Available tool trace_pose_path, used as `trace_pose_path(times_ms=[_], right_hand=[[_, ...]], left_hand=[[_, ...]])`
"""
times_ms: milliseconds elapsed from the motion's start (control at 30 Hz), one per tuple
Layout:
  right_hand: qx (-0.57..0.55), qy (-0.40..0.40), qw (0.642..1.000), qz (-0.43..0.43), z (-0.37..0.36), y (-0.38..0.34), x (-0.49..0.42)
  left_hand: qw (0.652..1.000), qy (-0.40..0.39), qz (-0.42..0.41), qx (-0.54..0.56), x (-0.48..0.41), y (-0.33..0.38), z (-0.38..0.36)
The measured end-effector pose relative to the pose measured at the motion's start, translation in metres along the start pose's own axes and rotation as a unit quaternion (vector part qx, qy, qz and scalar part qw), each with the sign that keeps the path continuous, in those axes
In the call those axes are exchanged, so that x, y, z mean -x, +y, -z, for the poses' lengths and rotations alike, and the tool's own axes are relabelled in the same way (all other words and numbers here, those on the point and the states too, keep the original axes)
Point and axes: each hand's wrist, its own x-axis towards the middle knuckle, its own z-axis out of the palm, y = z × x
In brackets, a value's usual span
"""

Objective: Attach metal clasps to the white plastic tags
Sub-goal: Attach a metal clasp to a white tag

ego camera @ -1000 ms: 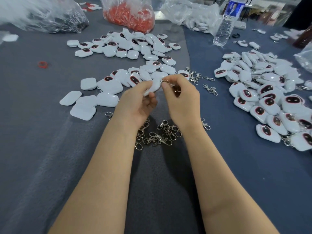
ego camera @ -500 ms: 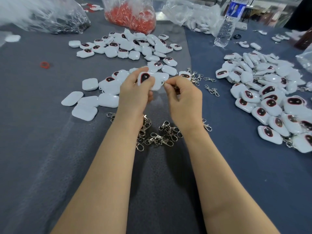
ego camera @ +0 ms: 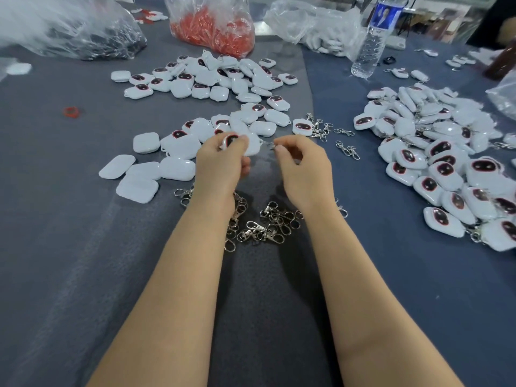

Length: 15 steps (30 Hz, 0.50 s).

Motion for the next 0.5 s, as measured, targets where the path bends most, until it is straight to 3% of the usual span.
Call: trace_pose_path(times_ms=[133,333,500], right_hand=[[-0.011,0.031,0.998,-0.045,0.003,0.003,-0.004],[-0.064,-0.053,0.996,-0.026,0.003,-0.004,-0.003],[-0.022,-0.051,0.997,-0.052,0.037,-0.001,-0.002]], left_hand=[[0.998,0.008,0.06,0.03,0.0,0.002,0.001],[0.992,-0.066,-0.047,-0.091,0.012,0.004,-0.009],[0.977,-0.062,-0.09,-0.185,0.024,-0.001,-0.037]])
